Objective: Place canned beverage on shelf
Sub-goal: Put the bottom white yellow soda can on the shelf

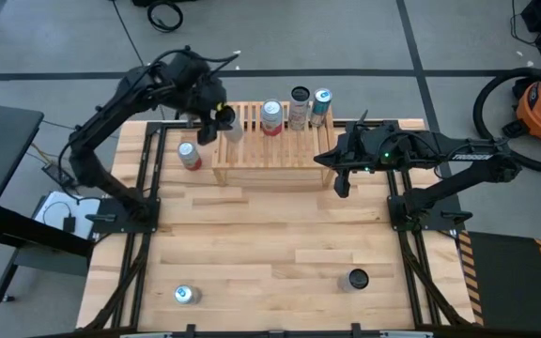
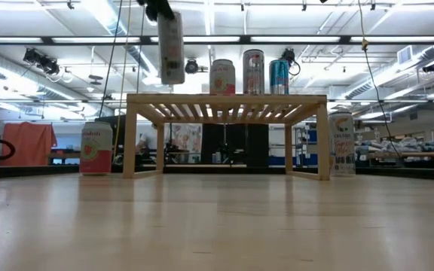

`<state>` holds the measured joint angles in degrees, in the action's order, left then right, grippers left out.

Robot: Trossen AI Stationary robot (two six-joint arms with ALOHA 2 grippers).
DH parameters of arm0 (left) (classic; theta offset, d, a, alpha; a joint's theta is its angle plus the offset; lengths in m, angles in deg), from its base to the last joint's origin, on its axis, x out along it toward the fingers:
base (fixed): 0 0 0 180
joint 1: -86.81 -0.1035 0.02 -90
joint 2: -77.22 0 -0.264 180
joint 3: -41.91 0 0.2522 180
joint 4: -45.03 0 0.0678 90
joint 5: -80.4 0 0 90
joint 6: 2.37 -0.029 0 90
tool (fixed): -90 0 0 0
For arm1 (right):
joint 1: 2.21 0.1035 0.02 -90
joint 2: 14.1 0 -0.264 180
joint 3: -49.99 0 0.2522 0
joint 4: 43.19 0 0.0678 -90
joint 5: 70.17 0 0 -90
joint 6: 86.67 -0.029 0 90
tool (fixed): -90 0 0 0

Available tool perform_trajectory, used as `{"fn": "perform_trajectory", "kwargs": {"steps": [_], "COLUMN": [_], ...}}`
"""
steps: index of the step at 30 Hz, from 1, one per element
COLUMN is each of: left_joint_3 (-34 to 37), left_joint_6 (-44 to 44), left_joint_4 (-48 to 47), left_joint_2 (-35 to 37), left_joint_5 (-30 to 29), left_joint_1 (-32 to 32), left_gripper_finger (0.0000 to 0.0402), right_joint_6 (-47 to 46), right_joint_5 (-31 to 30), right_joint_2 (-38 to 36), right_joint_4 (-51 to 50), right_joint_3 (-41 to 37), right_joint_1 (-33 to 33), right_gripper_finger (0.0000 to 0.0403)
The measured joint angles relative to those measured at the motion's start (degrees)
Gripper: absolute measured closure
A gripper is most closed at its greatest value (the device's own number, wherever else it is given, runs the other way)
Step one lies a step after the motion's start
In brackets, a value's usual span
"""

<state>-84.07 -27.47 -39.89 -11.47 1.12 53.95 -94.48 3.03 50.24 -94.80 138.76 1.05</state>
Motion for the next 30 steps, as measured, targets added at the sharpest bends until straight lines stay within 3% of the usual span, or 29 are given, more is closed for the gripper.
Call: {"fn": "perform_trajectory", "kwargs": {"steps": [15,18,30], "left_joint_3": [0.04,0.04,-4.84], "left_joint_6": [-14.03,-15.81,-19.03], "left_joint_4": [-1.24,0.11,0.61], "left_joint_2": [-5.91,-5.91,-6.33], "left_joint_5": [4.99,7.62,7.76], "left_joint_1": [-4.05,-4.05,-7.25], "left_gripper_finger": [0.0145,0.0145,0.0145], "right_joint_6": [1.04,0.76,0.89], "right_joint_5": [2.99,3.02,3.04], "right_joint_2": [0.0,0.0,0.15], "right_joint_4": [-0.09,-0.07,0.04], "right_joint_3": [0.0,0.0,0.0], "right_joint_1": [0.0,0.0,0.0], "right_gripper_finger": [0.0393,0.0393,0.0393]}}
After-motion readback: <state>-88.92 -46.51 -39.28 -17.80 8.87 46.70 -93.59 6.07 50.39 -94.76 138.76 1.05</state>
